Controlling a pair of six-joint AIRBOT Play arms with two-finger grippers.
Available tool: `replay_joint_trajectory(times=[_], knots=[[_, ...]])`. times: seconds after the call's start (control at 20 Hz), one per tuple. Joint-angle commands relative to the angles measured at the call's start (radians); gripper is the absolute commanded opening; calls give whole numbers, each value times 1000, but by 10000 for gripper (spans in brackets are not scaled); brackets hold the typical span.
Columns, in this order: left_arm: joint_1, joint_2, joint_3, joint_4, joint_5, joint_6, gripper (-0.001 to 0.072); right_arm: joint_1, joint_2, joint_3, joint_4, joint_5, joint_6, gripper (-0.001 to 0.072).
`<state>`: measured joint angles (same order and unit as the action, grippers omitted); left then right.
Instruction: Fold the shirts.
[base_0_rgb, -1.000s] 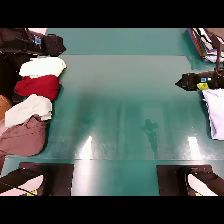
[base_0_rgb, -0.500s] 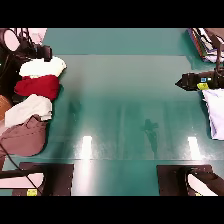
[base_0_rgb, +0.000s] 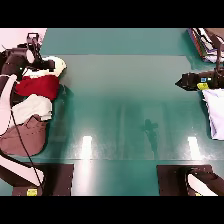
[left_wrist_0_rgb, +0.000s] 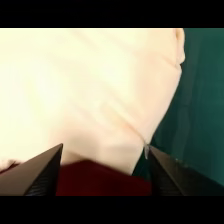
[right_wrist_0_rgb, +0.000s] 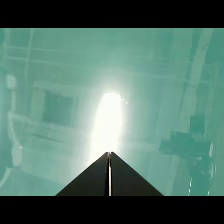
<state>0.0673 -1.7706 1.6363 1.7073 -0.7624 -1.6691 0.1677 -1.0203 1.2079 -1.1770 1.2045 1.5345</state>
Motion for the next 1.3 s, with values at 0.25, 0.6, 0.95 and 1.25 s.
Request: replay_joint_trajectory(times=[0.25,0.6,0.95,1.25], knots=[[6,-77,76,-5,-16,2,34,1,0,1,0,-9,1,17],[-21,143,419,-7,-198,40,23,0,56,50,-2,-140,0,17],[-263,614,436,-5,-349,135,22,-7,88,319,-1,-206,-11,17],[-646,591,247,-14,-490,50,22,-7,89,409,0,-125,-10,17]])
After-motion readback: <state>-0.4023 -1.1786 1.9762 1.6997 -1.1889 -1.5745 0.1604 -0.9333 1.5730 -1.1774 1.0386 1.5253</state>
